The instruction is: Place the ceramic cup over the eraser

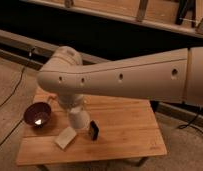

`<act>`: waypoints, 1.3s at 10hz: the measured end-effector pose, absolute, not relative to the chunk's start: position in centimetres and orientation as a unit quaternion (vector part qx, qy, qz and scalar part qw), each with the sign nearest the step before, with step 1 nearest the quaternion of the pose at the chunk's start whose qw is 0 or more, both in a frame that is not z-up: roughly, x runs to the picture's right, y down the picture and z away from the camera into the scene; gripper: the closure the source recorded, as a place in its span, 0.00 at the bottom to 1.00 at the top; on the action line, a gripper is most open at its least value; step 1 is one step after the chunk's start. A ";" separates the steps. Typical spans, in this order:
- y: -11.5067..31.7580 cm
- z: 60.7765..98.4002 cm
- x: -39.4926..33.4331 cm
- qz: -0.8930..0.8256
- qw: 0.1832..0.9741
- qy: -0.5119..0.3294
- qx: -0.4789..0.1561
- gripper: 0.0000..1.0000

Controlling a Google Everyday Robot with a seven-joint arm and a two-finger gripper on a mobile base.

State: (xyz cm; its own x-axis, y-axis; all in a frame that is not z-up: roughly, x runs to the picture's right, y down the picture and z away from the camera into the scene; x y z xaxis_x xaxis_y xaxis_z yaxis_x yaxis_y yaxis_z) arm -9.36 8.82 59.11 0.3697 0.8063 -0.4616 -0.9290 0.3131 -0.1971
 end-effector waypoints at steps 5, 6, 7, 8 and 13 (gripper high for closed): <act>9.7 58.6 -6.2 0.581 0.772 0.158 -0.204 0.91; 9.9 58.6 -5.7 0.587 0.767 0.163 -0.203 0.91; 10.1 58.7 -5.3 0.592 0.763 0.165 -0.203 0.91; 10.4 58.8 -4.6 0.601 0.755 0.170 -0.202 0.91; 11.0 60.1 -2.2 0.627 0.731 0.178 -0.200 0.91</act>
